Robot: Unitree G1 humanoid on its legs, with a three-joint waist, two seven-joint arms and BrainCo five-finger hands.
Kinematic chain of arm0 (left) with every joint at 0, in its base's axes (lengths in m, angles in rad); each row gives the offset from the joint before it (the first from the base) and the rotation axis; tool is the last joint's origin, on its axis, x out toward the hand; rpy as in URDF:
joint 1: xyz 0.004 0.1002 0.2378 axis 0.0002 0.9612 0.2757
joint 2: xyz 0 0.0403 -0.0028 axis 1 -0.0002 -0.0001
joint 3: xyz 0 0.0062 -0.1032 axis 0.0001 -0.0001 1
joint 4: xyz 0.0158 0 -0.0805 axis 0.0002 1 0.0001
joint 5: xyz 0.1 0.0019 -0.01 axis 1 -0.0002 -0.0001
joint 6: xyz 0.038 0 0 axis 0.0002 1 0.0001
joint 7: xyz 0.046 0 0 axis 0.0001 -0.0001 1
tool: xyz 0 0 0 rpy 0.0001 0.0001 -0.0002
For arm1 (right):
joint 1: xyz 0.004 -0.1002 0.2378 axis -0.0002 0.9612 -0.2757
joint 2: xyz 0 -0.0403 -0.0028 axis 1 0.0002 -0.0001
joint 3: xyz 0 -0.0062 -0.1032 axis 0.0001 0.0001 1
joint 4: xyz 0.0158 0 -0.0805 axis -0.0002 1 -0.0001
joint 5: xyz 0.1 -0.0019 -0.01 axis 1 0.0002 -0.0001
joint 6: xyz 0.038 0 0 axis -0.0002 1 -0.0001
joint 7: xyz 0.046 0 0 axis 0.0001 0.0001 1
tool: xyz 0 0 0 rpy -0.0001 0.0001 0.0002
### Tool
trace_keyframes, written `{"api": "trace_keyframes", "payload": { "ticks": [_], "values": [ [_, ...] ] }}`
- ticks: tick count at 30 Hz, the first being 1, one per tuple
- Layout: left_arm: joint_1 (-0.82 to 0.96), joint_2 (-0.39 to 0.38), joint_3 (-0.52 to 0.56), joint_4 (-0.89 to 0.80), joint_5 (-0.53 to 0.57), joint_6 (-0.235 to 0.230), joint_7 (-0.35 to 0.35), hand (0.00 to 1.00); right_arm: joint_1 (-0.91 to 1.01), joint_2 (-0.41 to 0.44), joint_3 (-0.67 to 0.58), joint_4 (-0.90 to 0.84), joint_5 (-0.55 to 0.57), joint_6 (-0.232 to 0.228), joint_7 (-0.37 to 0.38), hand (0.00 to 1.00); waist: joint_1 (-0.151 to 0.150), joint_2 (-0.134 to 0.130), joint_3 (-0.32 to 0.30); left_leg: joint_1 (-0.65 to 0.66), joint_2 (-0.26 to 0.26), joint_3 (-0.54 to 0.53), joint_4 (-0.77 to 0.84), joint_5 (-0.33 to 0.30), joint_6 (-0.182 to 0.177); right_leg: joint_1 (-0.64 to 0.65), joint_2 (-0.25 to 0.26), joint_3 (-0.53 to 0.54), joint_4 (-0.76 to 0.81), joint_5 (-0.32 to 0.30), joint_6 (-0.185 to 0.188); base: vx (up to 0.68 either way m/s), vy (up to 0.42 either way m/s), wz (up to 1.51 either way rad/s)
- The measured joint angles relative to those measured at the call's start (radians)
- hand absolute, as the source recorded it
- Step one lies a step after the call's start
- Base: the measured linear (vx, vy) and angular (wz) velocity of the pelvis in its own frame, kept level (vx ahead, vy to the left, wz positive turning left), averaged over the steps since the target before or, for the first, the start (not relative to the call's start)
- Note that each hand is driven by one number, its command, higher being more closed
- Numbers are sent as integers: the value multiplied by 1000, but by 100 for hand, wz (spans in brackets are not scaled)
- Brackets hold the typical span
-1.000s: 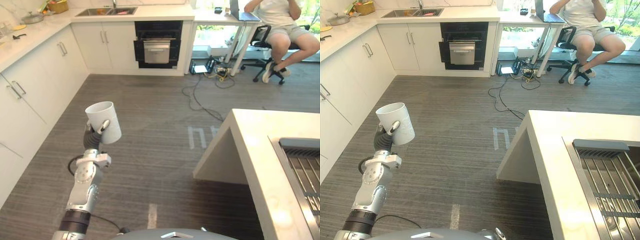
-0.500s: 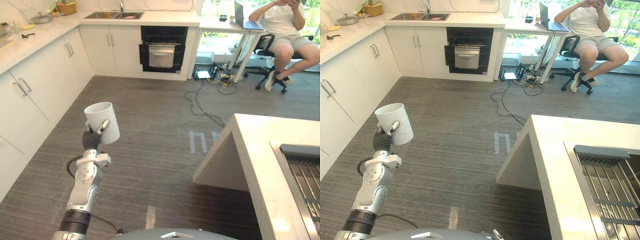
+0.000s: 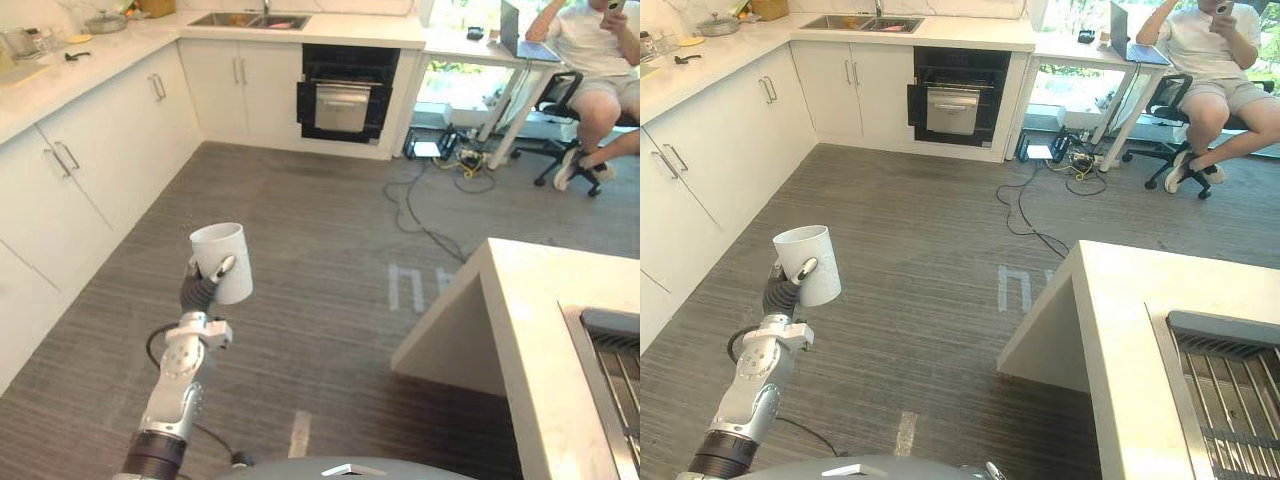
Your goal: Walk over to the sink, pick up the cup, carry it to the dishwasher, place the cup inside the dishwasher, then close the dishwasher door
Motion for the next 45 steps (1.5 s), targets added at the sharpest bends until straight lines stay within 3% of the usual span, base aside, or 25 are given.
{"api": "trace_keyframes", "payload": {
  "ticks": [8,13,17,20,21,23,24,25,26,27,28,30,31,35,37,39,40,43,44,45],
  "values": [
    [0,-1,45,0,-9,18,-1,100,-1,-1,1,-1,0,-2,0,0,-5,2,0,0,0,3,0,-1,-1,0,2,4,-5,0,0,0,0,0],
    [0,-1,163,39,-94,62,-1,100,8,3,-25,-3,-1,-4,-32,0,-9,6,-1,3,-2,2,0,-3,-3,6,2,1,-9,0,0,0,0,1],
    [-1,-11,188,74,-136,120,-9,100,11,28,-113,-7,-10,0,-78,0,-5,9,0,26,-18,-46,0,-4,-2,44,-12,-45,16,-21,-11,10,-3,26],
    [-1,-53,172,50,-141,144,-43,100,18,36,-179,-2,-18,-5,-86,0,8,2,3,19,-61,-78,0,-29,14,8,-110,-90,198,-119,-38,29,111,60],
    [-2,-57,155,28,-141,149,-50,100,18,31,-190,-2,-18,-8,-89,0,14,-1,0,20,-87,-81,3,-36,26,-2,-150,-111,244,-142,-67,88,193,54],
    [-3,-61,143,-1,-141,151,-62,100,22,16,-201,-2,-17,-10,-92,0,12,0,3,17,-117,-89,0,-45,51,-34,-215,-108,391,-125,-82,81,160,54],
    [-8,-61,143,-1,-141,152,-61,100,13,21,-200,-10,-17,-23,-104,0,10,-4,4,31,-132,-108,1,-51,62,-86,-258,-61,528,-84,-135,88,170,41],
    [-8,-61,144,0,-142,153,-55,100,19,21,-198,-12,-17,-28,-109,0,11,-7,7,56,-125,-127,5,-64,79,-136,-271,24,635,-29,-150,115,161,38],
    [-9,-63,141,-1,-144,153,-52,100,17,28,-199,-9,-17,-31,-108,0,10,12,8,62,-123,-143,7,-67,85,-162,-258,70,673,-43,-120,173,78,43],
    [-19,-63,150,1,-160,152,-41,100,14,52,-198,-10,-17,-31,-107,0,0,-9,12,68,-110,-173,7,-72,91,-205,-202,139,709,-128,-82,136,10,64],
    [-36,-55,147,7,-162,152,-37,100,15,77,-199,-8,-17,-34,-108,0,-3,-25,19,71,-101,-202,7,-73,92,-243,-136,184,697,-182,-74,117,0,68],
    [-48,-55,133,14,-162,153,-36,100,22,96,-196,-9,-17,-40,-115,0,-14,-39,28,80,-100,-233,5,-79,97,-292,-63,235,579,-196,-61,108,-16,59],
    [-48,-55,115,19,-162,158,-31,100,33,103,-197,-13,-16,-42,-126,0,-24,-33,31,93,-101,-248,2,-88,102,-311,-31,277,459,-168,-54,114,-35,47],
    [-52,-57,71,-16,-164,174,-13,100,63,116,-187,-48,-7,-38,-133,0,-21,-9,42,137,-81,-234,1,-130,102,-374,5,401,227,-63,-27,157,-82,17],
    [-50,-60,57,-69,-171,180,-17,100,93,120,-186,-59,-2,-36,-134,0,-16,-16,44,175,-54,-200,7,-155,65,-381,13,415,181,-53,-30,278,-202,16],
    [-45,-56,53,-107,-171,185,-27,100,133,144,-185,-81,0,-39,-134,0,-15,-52,30,201,-53,-189,16,-186,19,-346,3,415,177,-91,-32,355,-327,18],
    [-44,-66,55,-112,-171,188,-32,100,145,146,-187,-80,0,-42,-134,0,-16,-54,26,214,-32,-185,44,-215,-10,-341,7,407,202,-53,-25,311,-305,15],
    [-44,-107,-3,-120,-170,200,-42,100,164,130,-202,-82,1,-63,-130,0,-20,6,14,251,48,-173,65,-267,-61,-348,80,407,305,-53,-26,341,-273,6],
    [-44,-116,-15,-120,-170,204,-44,100,169,124,-205,-84,1,-69,-130,0,-21,20,7,261,61,-169,65,-280,-62,-351,91,407,331,-56,-31,339,-226,8],
    [-44,-133,-40,-120,-170,210,-44,100,180,118,-212,-87,0,-77,-129,0,-27,41,-7,286,88,-169,64,-307,-56,-350,113,397,382,-77,-62,330,-210,14]
  ]
}}
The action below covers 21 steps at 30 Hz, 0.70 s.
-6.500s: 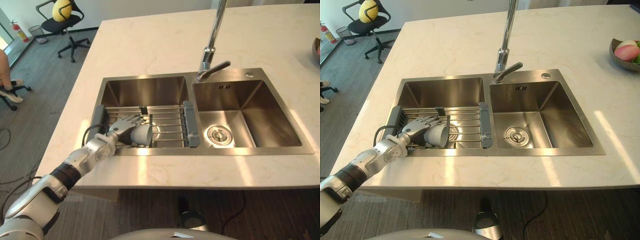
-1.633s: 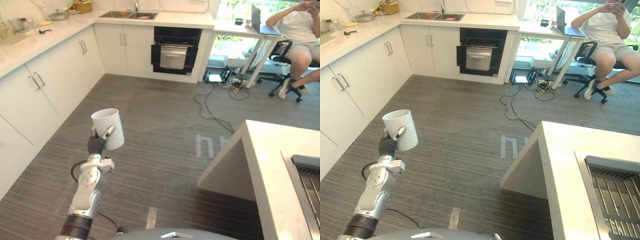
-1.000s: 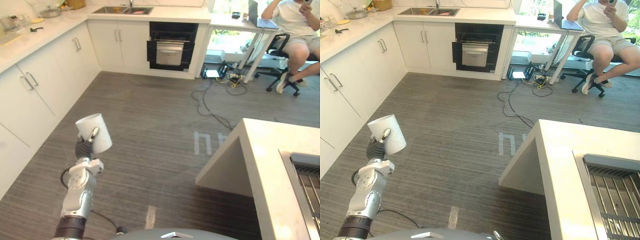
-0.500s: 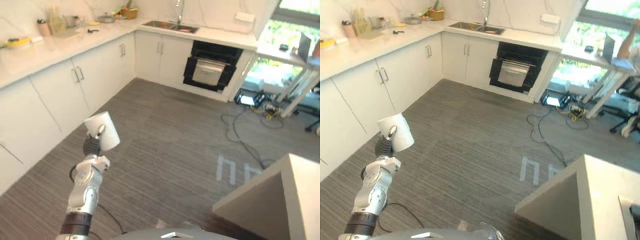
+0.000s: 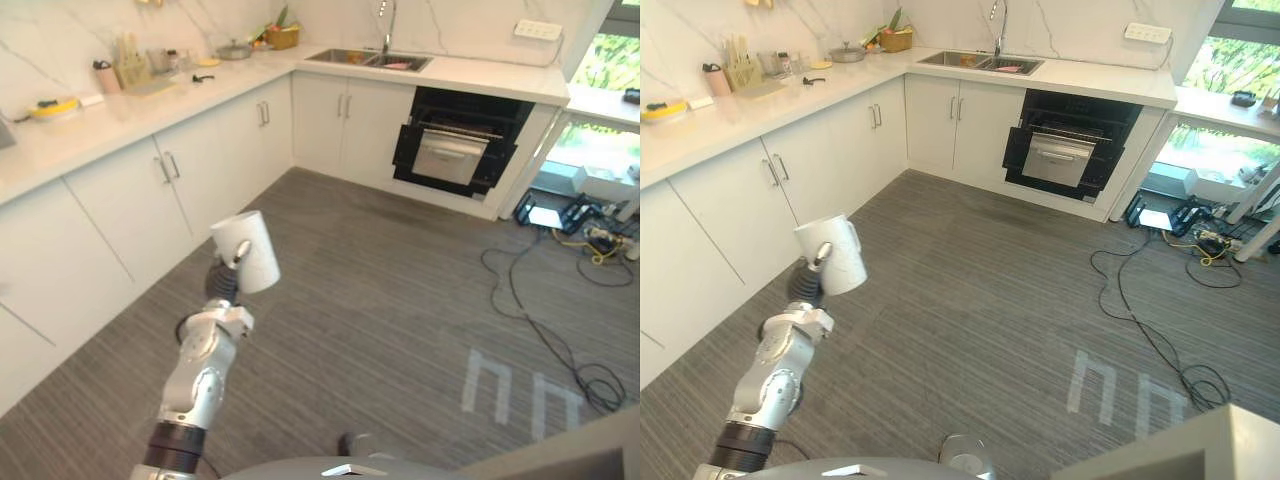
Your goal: Walk over to the sink, pick up the cup, carry it to the dishwasher, place the cup inside the dishwasher, then close the dishwasher door
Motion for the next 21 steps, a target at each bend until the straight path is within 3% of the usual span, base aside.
{"api": "trace_keyframes", "payload": {
  "ticks": [2,3,4,5,6,7,8,9,10,12,13,14,15,16,17,18,20,21],
  "values": [
    [2,-32,-22,0,1,-1,-2,100,17,0,-8,-18,2,-22,5,0,-5,21,-26,12,31,-3,59,-45,52,6,25,-21,37,-52,-39,337,-183,14],
    [2,-46,-27,1,2,-2,-3,100,8,5,-8,-26,2,-46,9,0,-5,9,-22,-114,49,5,399,-69,48,25,21,-23,40,-73,-58,337,-182,21],
    [6,-53,-39,1,2,-2,-5,100,4,3,-14,-30,2,-74,19,0,-6,13,-21,-231,98,-2,641,-11,40,69,32,-42,12,-84,-62,349,-195,28],
    [9,-58,-38,0,2,-2,-9,100,1,3,-15,-29,3,-84,22,0,-3,19,-18,-267,125,-14,725,39,32,97,46,-48,-7,-90,-68,391,-195,29],
    [14,-61,-26,0,1,-2,-18,100,-2,0,-3,-26,7,-113,23,0,5,34,-3,-329,182,-27,887,176,64,173,82,-41,-74,-88,-86,501,-159,9],
    [19,-57,2,0,1,-1,-29,100,-13,-13,9,-19,23,-144,23,0,13,37,12,-401,214,-39,1034,188,116,240,98,-28,-121,-83,-110,491,-140,-2],
    [20,-55,19,0,1,-1,-36,100,-25,-19,14,-19,28,-156,22,0,14,35,20,-437,212,-36,1085,144,134,264,97,-20,-136,-87,-113,389,-92,-33],
    [25,-43,43,0,0,-2,-45,100,-59,-44,30,-20,46,-185,24,0,31,31,22,-495,190,-4,1098,74,136,296,89,11,-171,-90,-113,287,-45,-52],
    [25,-35,51,0,0,-3,-50,100,-81,-58,42,-23,51,-201,24,0,42,30,23,-519,174,18,1067,44,133,306,83,29,-188,-88,-113,374,-9,-89],
    [24,2,65,-2,0,-4,-63,100,-176,-86,88,-41,52,-257,23,0,62,8,37,-553,77,81,803,-22,110,345,50,84,-225,-75,-91,416,48,-92],
    [25,9,66,-2,0,-4,-62,100,-214,-92,119,-57,52,-276,19,0,67,-5,46,-554,22,83,653,-19,102,363,32,113,-240,-79,-83,458,144,-92],
    [25,9,67,-5,0,-4,-60,100,-257,-98,163,-96,51,-302,4,0,73,-17,54,-578,-64,52,415,45,85,383,3,150,-263,-90,-66,460,177,-79],
    [26,9,68,-10,0,-4,-61,100,-271,-100,171,-112,51,-311,-1,0,75,-12,55,-593,-86,30,311,90,73,390,-1,162,-275,-95,-58,534,312,-82],
    [31,9,70,-32,1,-4,-65,100,-295,-109,180,-125,56,-327,-4,0,85,14,52,-623,-85,-6,179,136,22,405,17,189,-301,-117,-31,443,296,-55],
    [30,11,75,-39,1,-5,-71,100,-304,-110,188,-127,60,-331,-5,0,87,34,59,-634,-73,-18,197,195,24,427,32,205,-313,-132,-23,524,356,-70],
    [39,25,96,-38,1,-6,-85,100,-308,-90,202,-119,62,-330,-9,0,99,4,70,-629,-75,-9,281,219,30,457,10,242,-295,-165,-35,434,268,-54],
    [62,30,139,-39,3,-13,-92,100,-310,-84,215,-120,62,-313,-22,0,106,0,81,-641,-65,-30,420,172,101,451,16,269,-185,-167,-31,450,247,-44],
    [86,40,158,-42,12,-19,-100,100,-293,-85,229,-122,61,-294,-30,0,106,-15,74,-626,-73,-28,471,117,119,433,8,282,-89,-165,-33,463,237,-25]
  ]
}}
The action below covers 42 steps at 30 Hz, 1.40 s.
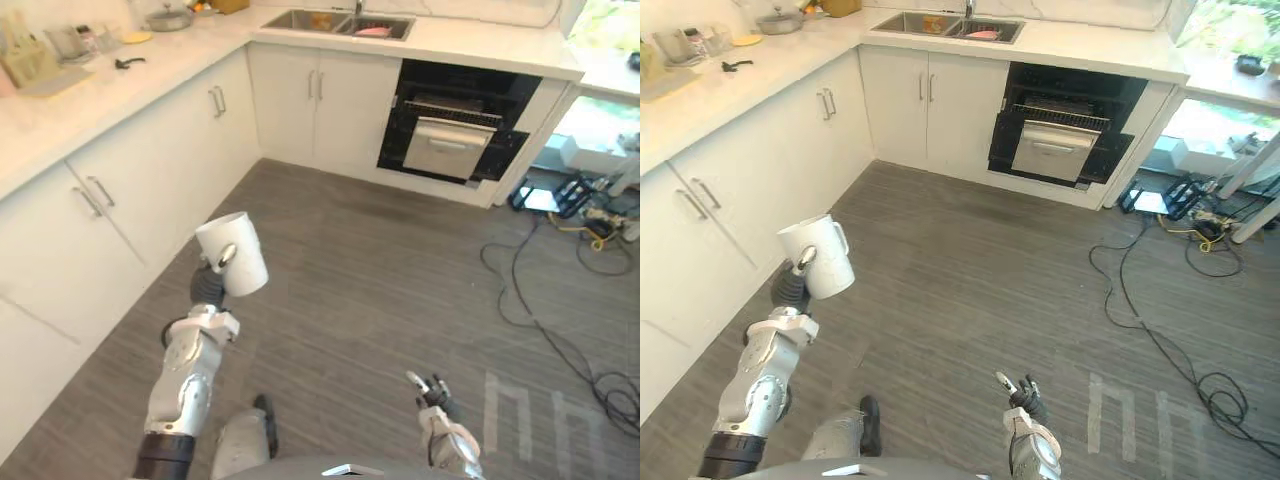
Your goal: Walk over to the sink, pick up the cup, carry it to the dishwasher, place the cup inside the dishwasher, then close the dishwasher door
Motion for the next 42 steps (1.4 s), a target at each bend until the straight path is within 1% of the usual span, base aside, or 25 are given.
{"api": "trace_keyframes", "payload": {
  "ticks": [2,3,4,6,9,12,14,17,18,20,21,22,24,27,29,30,31,32,35,36,37,38,40,41,42],
  "values": [
    [11,9,21,-12,7,-1,-5,100,33,2,8,-30,-1,43,-30,0,1,-34,-13,53,-29,33,-14,-40,16,-71,-28,0,187,37,73,449,203,-18],
    [14,10,29,-39,25,-1,-13,100,33,10,9,-32,0,62,-45,0,-1,-52,-9,107,-54,54,-57,-52,23,-133,-65,-30,336,105,253,405,165,-29],
    [17,22,37,-71,42,-1,-25,100,35,28,9,-33,-1,71,-55,0,-2,-71,-8,175,-87,72,-116,-59,30,-202,-111,-66,480,209,282,395,160,-34],
    [11,31,38,-113,64,-2,-26,100,42,57,11,-33,-13,71,-58,0,-15,-88,5,282,-133,88,-192,-70,44,-308,-196,-140,708,223,265,375,116,-32],
    [-5,39,-19,-112,76,-2,-21,100,81,74,10,-80,-19,61,-58,0,-62,-52,17,419,-135,60,-263,-101,55,-461,-206,-285,757,72,128,388,38,4],
    [-48,38,-89,-83,76,-4,-22,100,149,74,1,-158,-21,42,-58,0,-101,-22,29,486,-101,31,-281,-146,31,-566,-172,-341,388,85,99,395,-67,40],
    [-74,40,-102,-43,75,-4,-20,100,206,83,-11,-183,-22,30,-44,0,-101,-18,32,547,-67,27,-264,-213,-19,-573,-157,-377,-86,247,121,514,-159,22],
    [-38,36,-104,-32,76,-9,-24,100,277,88,-11,-191,-23,5,-18,0,-109,-39,4,663,-34,14,-242,-335,-67,-562,-151,-362,-96,190,117,644,-262,17],
    [-9,3,-104,-26,78,-14,-21,100,283,69,-12,-224,-23,3,-13,0,-107,9,-6,702,16,31,-227,-360,-56,-583,-95,-345,-11,260,112,891,-342,-4],
    [5,-27,-120,-27,78,-21,-17,100,280,63,-18,-292,-23,-6,-12,0,-110,47,-17,665,68,60,-81,-317,-27,-589,-58,-343,43,296,65,727,-313,-21],
    [6,-46,-126,-29,79,-24,-4,100,280,72,-23,-354,-25,-3,-11,0,-104,56,-14,614,112,79,86,-238,10,-559,-42,-354,54,322,23,662,-358,-20],
    [6,-74,-129,-35,79,-31,1,100,279,77,-31,-404,-47,-1,-10,0,-103,68,2,546,184,81,278,-77,9,-503,-12,-370,51,306,-10,651,-335,-12],
    [9,-101,-132,-40,79,-31,10,100,277,68,-41,-430,-88,-1,-7,0,-97,91,-6,409,289,37,527,139,-19,-398,43,-385,-19,261,-32,665,-229,5],
    [5,-96,-106,-39,76,-30,11,100,246,54,-82,-428,-93,-20,-3,0,-91,61,11,196,308,91,671,-31,12,-213,50,-410,-144,226,-64,661,-197,17],
    [6,-90,-89,-39,76,-30,10,100,222,35,-86,-425,-67,-29,2,0,-67,47,10,137,258,160,466,-109,-4,-150,35,-408,-183,214,-54,547,-120,-6],
    [6,-88,-85,-40,76,-29,11,100,190,22,-85,-426,-58,-38,5,0,-64,40,8,113,179,174,218,-117,-24,-119,15,-404,-208,207,-45,654,-36,-17],
    [12,-91,-87,-47,76,-28,12,100,168,14,-84,-433,-55,-52,5,0,-60,41,6,109,95,165,-92,-66,-61,-105,-1,-390,-228,200,-34,651,1,-24],
    [24,-92,-90,-69,76,-26,12,100,153,5,-81,-450,-51,-63,4,0,-58,55,-1,85,72,151,-243,-33,-96,-98,5,-376,-250,195,-27,501,78,-30],
    [32,-88,-81,-96,75,-27,-5,100,129,-8,-70,-464,-47,-86,-2,0,-41,79,1,9,82,140,-280,-5,-105,-29,29,-345,-279,138,16,451,150,-34],
    [40,-76,-72,-89,75,-33,-13,100,128,-7,-60,-459,-37,-87,-9,0,-30,72,0,38,71,117,-254,78,-84,6,16,-319,-264,108,24,548,215,-57],
    [49,-69,-61,-81,75,-39,-18,100,127,-9,-41,-461,-26,-87,-9,0,-23,55,-2,54,59,103,-216,91,-80,18,2,-300,-227,82,11,611,240,-59],
    [52,-62,-40,-77,73,-42,-25,100,119,-14,-28,-475,-20,-84,-9,0,-24,48,-2,58,49,79,-141,70,-45,-11,-22,-283,-100,64,-15,591,253,-41],
    [53,-55,-24,-77,73,-42,-28,100,116,-2,-27,-509,-20,-68,-13,0,-21,18,-16,92,20,92,-141,53,-8,-78,-64,-269,75,52,5,476,230,-29],
    [48,-47,-15,-78,74,-43,-32,100,111,15,-27,-538,-20,-60,-16,0,-25,-16,-20,129,-12,109,-161,42,9,-130,-116,-271,214,53,77,480,179,-25],
    [42,-35,-2,-78,75,-43,-35,100,100,44,-25,-573,-20,-57,-15,0,-31,-62,-10,191,-60,130,-181,14,31,-202,-199,-268,415,106,255,488,126,-25]
  ]
}}
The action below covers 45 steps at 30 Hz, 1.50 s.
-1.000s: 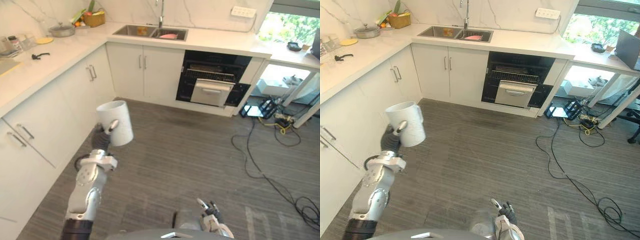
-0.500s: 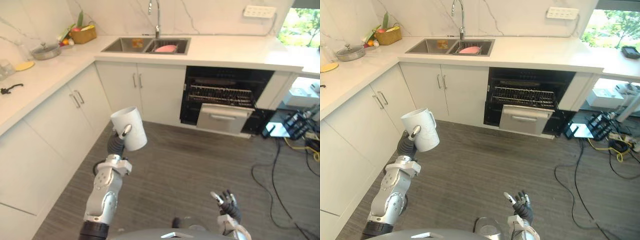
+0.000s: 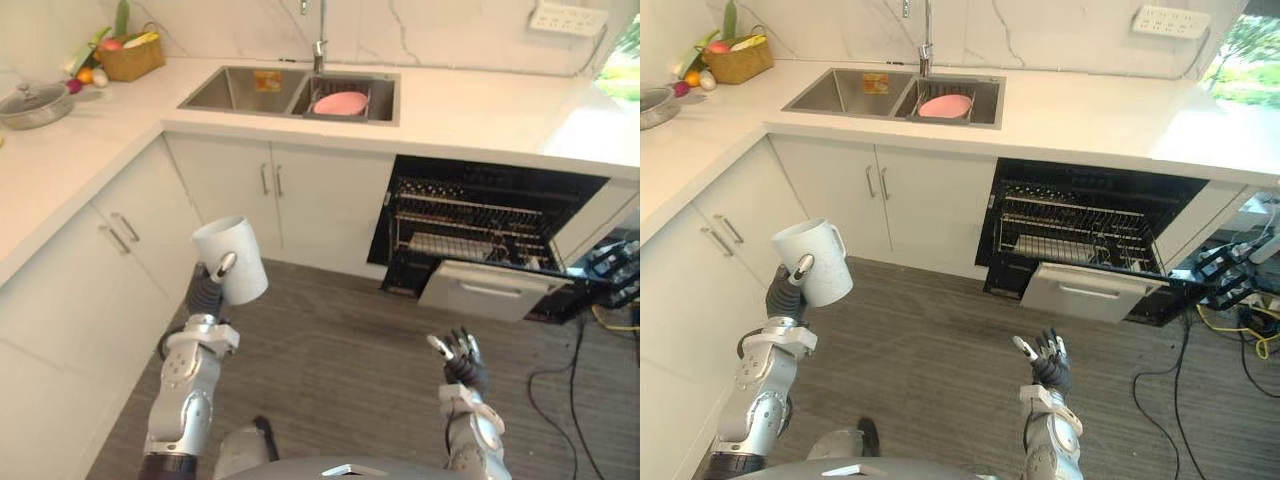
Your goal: Walk over to the sink, pick up the cup, carry it to the dishwasher, place the cup inside the dishwasher, then close the dishwasher door
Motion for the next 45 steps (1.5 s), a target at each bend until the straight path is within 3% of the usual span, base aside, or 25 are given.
{"api": "trace_keyframes", "payload": {
  "ticks": [1,2,3,4,5,7,8,9,10,11,13,15,16,18,20,22,23,26,27,28,29,33,38,43,45],
  "values": [
    [2,14,-1,-1,1,0,1,100,-5,26,16,-18,-2,1,3,0,-7,-16,8,69,-34,14,-19,-30,14,-74,-70,2,193,80,11,472,101,-25],
    [2,18,-2,-2,2,1,5,100,-7,35,29,-21,-2,5,5,0,-9,-24,9,104,-39,22,-23,-46,21,-111,-88,-2,273,61,-23,466,55,-25],
    [0,13,-7,-4,3,0,19,100,-3,44,55,-36,-15,15,10,0,-16,-15,10,163,-35,24,-31,-76,19,-170,-90,-24,358,10,-102,533,8,-5],
    [-15,13,-33,-11,3,0,33,100,11,60,70,-83,-41,15,14,0,-32,3,12,222,-17,16,-52,-99,9,-241,-61,-62,330,-50,-154,438,-1,5],
    [-20,14,-38,-14,3,0,33,100,13,63,72,-94,-41,14,16,0,-35,6,13,231,-15,12,-57,-103,7,-259,-54,-67,312,-59,-160,423,-32,28],
    [-67,15,-80,-23,5,-1,30,100,35,66,69,-193,-37,14,48,0,-61,31,22,282,26,-6,-80,-137,-27,-355,19,-91,-15,-52,-197,414,-99,31],
    [-76,17,-86,-26,7,-1,29,100,41,66,66,-214,-35,14,56,0,-65,31,23,292,33,-10,-83,-147,-40,-364,34,-102,-129,-18,-198,535,-170,18],
    [-81,23,-89,-33,23,-1,29,100,58,66,65,-251,-28,14,73,0,-67,15,16,333,27,-4,-103,-169,-74,-362,48,-153,-353,81,-197,638,-194,-4],
    [-77,35,-92,-36,39,-1,29,100,77,61,67,-278,-18,13,92,0,-66,-20,7,396,6,-8,-118,-201,-111,-350,49,-188,-454,207,-246,605,-170,-1],
    [-75,31,-96,-28,43,2,31,100,84,49,66,-279,-17,13,98,0,-74,-18,3,431,14,-16,-121,-218,-122,-326,51,-194,-443,293,-287,664,-149,-22],
    [-77,3,-150,-13,45,2,31,100,82,-7,54,-281,6,15,117,0,-65,98,-23,457,86,-13,-101,-235,-111,-366,128,-175,-333,201,-308,574,-139,-41],
    [-79,-5,-179,-7,44,2,32,100,76,-8,54,-284,41,28,131,0,-71,112,-19,389,140,-13,109,-219,-119,-355,152,-182,-293,134,-322,408,-196,-32],
    [-79,-11,-187,-5,45,2,35,100,76,0,56,-291,69,46,137,0,-71,112,-11,359,170,-16,219,-187,-126,-327,168,-183,-298,117,-324,436,-234,-32],
    [-68,-38,-198,-1,45,2,52,100,98,19,80,-385,129,85,142,0,-62,113,12,212,266,-90,599,59,-150,-202,229,-152,-372,85,-333,443,-138,-54],
    [-67,-43,-192,3,45,3,71,100,85,16,97,-435,156,94,167,0,-48,113,8,76,278,-96,770,-29,-136,-103,254,-117,-465,83,-337,492,6,-73],
    [-66,-43,-174,4,44,-2,75,100,72,11,101,-437,182,100,176,0,-37,110,8,29,269,-35,686,-112,-98,-34,250,-67,-524,87,-342,452,8,-83],
    [-65,-43,-152,4,44,-5,79,100,62,2,107,-435,197,113,176,0,-28,110,7,23,234,-36,518,-149,-101,-6,240,-22,-536,96,-322,441,50,-101],
    [-68,-42,-131,3,44,-12,86,100,51,2,123,-438,193,125,174,0,-31,106,3,39,130,-131,142,-137,-102,-5,208,45,-538,96,-311,391,141,-99],
    [-69,-43,-131,3,44,-12,91,100,52,1,130,-439,193,130,172,0,-35,110,1,59,92,-203,-28,-70,-102,-10,196,85,-534,89,-289,378,304,-100],
    [-68,-44,-132,2,44,-12,96,100,51,-14,143,-443,186,135,171,0,-35,130,-13,71,81,-267,-152,66,-115,-22,203,124,-523,65,-246,311,263,-103],
    [-69,-46,-132,2,45,-13,97,100,51,-24,147,-453,177,142,170,0,-37,152,-22,72,87,-287,-177,142,-127,-24,213,143,-522,46,-222,324,326,-93],
    [-70,18,-160,15,51,-17,92,100,61,14,170,-478,151,168,153,0,-68,74,-43,153,17,-209,-254,96,-127,-28,130,176,-537,33,-174,171,255,-52],
    [-103,22,-241,15,84,-19,89,100,62,27,153,-479,120,172,130,0,-85,73,-48,190,-15,-132,-280,73,-90,-32,103,223,-584,54,-140,25,103,-44],
    [-145,-5,-285,3,84,0,93,100,65,27,98,-529,120,171,137,0,-113,87,-59,202,-2,-38,-289,53,-81,-59,122,300,-655,115,-137,-21,25,-69],
    [-155,-7,-280,3,90,0,108,100,62,27,77,-561,138,172,180,0,-106,92,-62,216,18,33,-289,39,-87,-69,108,210,-718,145,-189,-40,1,-120]
  ]
}}
